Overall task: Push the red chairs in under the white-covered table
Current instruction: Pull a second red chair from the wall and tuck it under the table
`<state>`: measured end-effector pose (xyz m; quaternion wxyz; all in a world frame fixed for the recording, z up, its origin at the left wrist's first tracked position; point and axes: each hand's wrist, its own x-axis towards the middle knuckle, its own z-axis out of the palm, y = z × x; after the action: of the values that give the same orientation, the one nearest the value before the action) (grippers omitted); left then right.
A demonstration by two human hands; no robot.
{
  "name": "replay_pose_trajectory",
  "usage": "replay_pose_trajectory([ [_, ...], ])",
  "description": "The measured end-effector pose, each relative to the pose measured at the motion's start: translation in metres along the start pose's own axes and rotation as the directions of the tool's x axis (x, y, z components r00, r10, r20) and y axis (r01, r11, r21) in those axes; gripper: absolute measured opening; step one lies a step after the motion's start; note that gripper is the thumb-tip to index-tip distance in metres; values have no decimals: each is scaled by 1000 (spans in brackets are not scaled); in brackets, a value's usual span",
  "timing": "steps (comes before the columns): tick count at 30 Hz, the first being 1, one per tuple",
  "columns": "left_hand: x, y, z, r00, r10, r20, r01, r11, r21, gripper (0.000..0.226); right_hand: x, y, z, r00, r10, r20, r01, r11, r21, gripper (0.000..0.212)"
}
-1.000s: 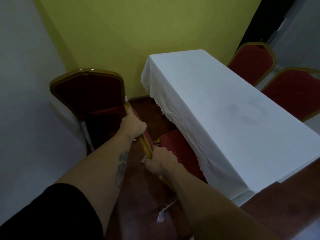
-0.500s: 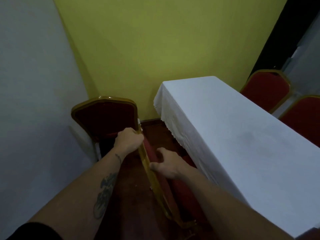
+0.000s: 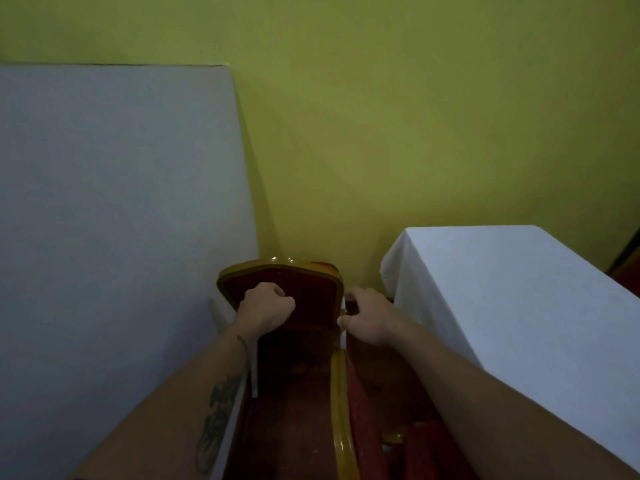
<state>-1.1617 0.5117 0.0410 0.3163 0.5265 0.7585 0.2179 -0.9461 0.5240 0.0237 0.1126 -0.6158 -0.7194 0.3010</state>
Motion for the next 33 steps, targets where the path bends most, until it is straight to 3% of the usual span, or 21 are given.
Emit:
replay_pose_trajectory([
  [4,68,-8,-21,999,32,-39,-31,999,28,66,75,-20,-2,1000,-5,-15,4,995,-96,72],
  [8,135,-17,-33,992,113,-58,-99,974,204,65,145,-40,7,1000,19,-5,-20,972,-236,75],
  [13,212,-35,-38,990,95,105,-126,929,348,76,215,-55,31,992,91,89,-55,935,-349,80],
  [17,255,-41,-29,977,61,204,-141,902,407,53,244,-48,45,983,149,109,-96,917,-386,80],
  [22,283,-39,-12,985,35,168,-107,891,442,13,259,-28,61,989,144,-18,-138,888,-438,52],
  [25,287,-43,-5,989,12,150,-76,899,432,12,259,-30,66,994,92,-63,-112,832,-543,43],
  [31,278,-50,-11,989,-12,147,-60,879,474,3,237,-40,71,994,103,-39,-107,818,-565,43],
  [33,273,-54,-19,984,-7,176,-86,854,513,12,225,-45,76,996,87,-34,-90,811,-577,45],
])
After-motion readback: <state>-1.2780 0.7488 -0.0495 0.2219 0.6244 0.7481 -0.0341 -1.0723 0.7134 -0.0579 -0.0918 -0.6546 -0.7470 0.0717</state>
